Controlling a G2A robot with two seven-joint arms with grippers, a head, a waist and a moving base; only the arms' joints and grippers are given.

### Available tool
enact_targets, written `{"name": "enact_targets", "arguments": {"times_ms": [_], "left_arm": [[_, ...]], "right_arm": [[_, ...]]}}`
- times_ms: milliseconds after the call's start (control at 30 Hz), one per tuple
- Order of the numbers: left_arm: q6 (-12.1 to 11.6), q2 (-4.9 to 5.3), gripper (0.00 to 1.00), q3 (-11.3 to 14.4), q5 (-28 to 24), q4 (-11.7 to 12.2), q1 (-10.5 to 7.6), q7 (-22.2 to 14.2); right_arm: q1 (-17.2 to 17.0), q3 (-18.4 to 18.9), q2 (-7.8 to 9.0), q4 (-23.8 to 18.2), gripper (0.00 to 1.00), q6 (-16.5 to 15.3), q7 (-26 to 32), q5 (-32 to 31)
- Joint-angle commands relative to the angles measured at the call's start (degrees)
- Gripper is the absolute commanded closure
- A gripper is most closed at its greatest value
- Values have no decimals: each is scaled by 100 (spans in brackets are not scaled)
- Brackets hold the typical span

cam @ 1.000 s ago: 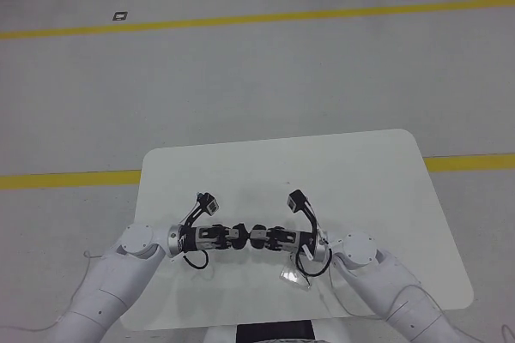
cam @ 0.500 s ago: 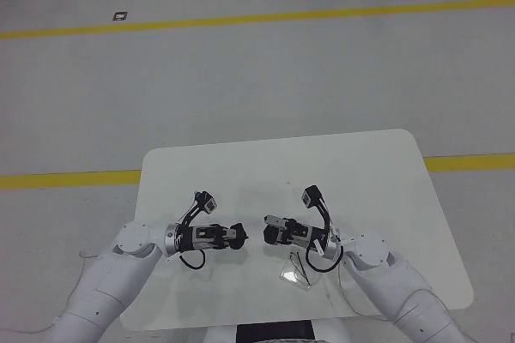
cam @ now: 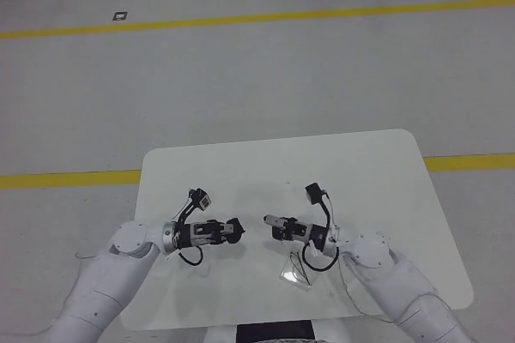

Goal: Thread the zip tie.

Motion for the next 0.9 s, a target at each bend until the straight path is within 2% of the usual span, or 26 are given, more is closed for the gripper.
{"name": "enact_targets", "arguments": {"times_ms": [0, 67, 333, 433, 733, 800, 867], "left_arm": [[0, -18, 100, -123, 70, -1, 44, 24], [0, -50, 100, -235, 230, -12, 113, 119], [0, -259, 100, -750, 400, -328, 306, -341], [0, -367, 100, -945, 267, -508, 423, -633], [0, -367, 100, -945, 267, -508, 423, -633], [0, -372, 100, -960, 583, -591, 398, -312], [0, -402, 100, -1005, 463, -615, 440, -159]], "right_arm": [[-91, 74, 35, -228, 0, 201, -130, -451], [-181, 145, 77, -485, 0, 434, -265, -983], [-466, 217, 184, -1239, 0, 1010, -378, -2460], [-478, 212, 184, -1254, 0, 1033, -399, -2476], [-478, 212, 184, -1254, 0, 1033, -399, -2476], [-478, 212, 184, -1254, 0, 1033, -399, -2476], [-478, 212, 184, -1254, 0, 1033, -399, -2476]]}}
